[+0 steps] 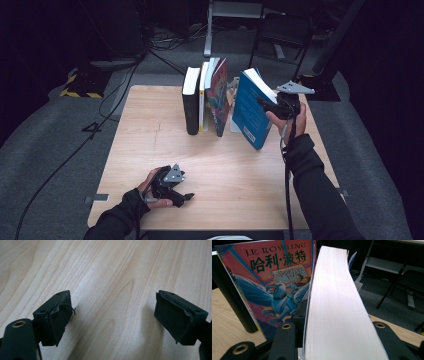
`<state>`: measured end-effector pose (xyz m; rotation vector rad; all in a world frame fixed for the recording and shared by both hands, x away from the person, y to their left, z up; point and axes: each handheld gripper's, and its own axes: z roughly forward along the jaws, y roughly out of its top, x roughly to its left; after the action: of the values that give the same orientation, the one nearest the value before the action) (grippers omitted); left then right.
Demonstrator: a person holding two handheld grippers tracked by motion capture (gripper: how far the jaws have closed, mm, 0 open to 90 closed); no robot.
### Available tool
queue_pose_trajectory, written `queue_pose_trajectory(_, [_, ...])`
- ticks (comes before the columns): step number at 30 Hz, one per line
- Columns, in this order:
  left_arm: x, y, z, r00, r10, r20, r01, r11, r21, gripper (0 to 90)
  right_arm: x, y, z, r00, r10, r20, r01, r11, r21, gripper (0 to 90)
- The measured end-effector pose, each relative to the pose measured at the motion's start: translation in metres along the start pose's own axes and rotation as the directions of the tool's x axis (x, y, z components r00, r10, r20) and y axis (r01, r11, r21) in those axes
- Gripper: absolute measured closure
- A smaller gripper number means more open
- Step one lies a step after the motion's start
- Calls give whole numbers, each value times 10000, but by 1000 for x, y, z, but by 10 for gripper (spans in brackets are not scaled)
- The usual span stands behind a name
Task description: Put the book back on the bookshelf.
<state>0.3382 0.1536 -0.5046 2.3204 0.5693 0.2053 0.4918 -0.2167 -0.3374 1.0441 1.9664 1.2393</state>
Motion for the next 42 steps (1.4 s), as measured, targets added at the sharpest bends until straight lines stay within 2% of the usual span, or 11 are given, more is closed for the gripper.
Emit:
queue_pose_trajectory(12, [0, 0, 0, 10000, 4, -1, -4, 10000, -6, 151, 3, -7, -5, 9998, -116, 149, 117, 9999, -31, 534])
queue_pose_trajectory(23, [0, 0, 0, 10000, 2, 1, -2, 10000, -5, 151, -4, -32, -11, 9991, 431, -10, -431, 9990, -74, 426])
queue_pose_trajectory(26, [0, 0, 0, 10000, -7, -2, 7, 10000, -13, 151, -6, -45, -11, 9982, 565, -178, -564, 9984, 79, 445])
queue_pose_trajectory(28, [0, 0, 0, 10000, -30, -3, 30, 10000, -29, 151, -4, -51, -9, 9977, 611, -290, -608, 9981, 114, 544])
queue_pose_trajectory(30, [0, 0, 1, 10000, -22, 1, 22, 10000, -23, 150, 1, -53, -8, 9991, 408, -60, -408, 9992, 23, 571])
queue_pose_trajectory(33, [0, 1, 1, 10000, -5, 3, 5, 10000, -14, 150, 4, -52, -7, 9990, 397, -211, -399, 9992, -94, 594])
queue_pose_trajectory(34, [0, 1, 1, 10000, 18, 9, -18, 10000, 4, 149, 8, -51, -6, 9994, 335, -53, -336, 9994, -103, 600])
queue_pose_trajectory(39, [0, 1, 1, 10000, 28, 13, -28, 10000, 1, 149, 15, -47, 1, 9994, 305, 132, -302, 9993, -197, 605])
queue_pose_trajectory(42, [0, 1, 1, 10000, 48, 19, -48, 10000, 11, 150, 17, -46, 8, 9972, 562, 496, -547, 9980, -310, 606])
